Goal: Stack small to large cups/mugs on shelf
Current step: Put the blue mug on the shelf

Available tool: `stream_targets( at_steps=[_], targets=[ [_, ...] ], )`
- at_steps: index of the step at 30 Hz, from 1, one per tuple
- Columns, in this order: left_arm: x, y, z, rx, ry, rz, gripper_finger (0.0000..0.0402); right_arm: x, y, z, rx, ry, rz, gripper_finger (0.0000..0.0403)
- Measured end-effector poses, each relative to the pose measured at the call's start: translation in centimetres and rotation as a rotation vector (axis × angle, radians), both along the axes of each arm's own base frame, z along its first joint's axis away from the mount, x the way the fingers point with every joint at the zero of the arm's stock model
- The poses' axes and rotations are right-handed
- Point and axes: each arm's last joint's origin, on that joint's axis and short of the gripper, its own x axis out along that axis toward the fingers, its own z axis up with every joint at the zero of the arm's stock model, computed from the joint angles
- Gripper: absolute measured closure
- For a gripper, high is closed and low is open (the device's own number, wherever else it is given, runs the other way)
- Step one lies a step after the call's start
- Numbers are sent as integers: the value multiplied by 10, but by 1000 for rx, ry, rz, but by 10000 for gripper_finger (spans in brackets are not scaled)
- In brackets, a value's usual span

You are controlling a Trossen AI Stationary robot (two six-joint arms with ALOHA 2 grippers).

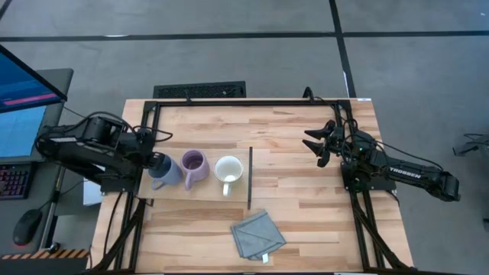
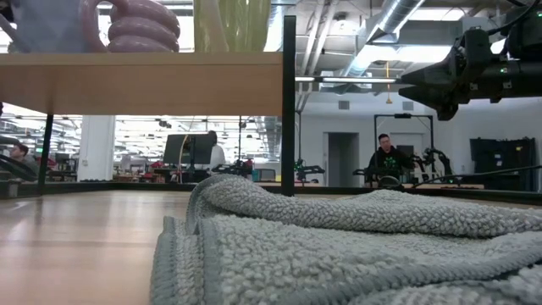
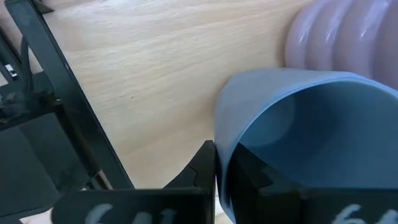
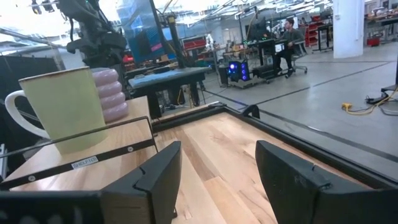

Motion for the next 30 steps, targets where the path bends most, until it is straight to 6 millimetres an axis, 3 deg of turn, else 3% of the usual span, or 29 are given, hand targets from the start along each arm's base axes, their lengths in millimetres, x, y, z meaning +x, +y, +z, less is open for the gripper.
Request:
stream_targets(
  at_steps=[30],
  targets=[
    [3, 0, -1, -57, 21, 6, 387, 0, 0, 0, -13, 4, -1, 173]
  ],
)
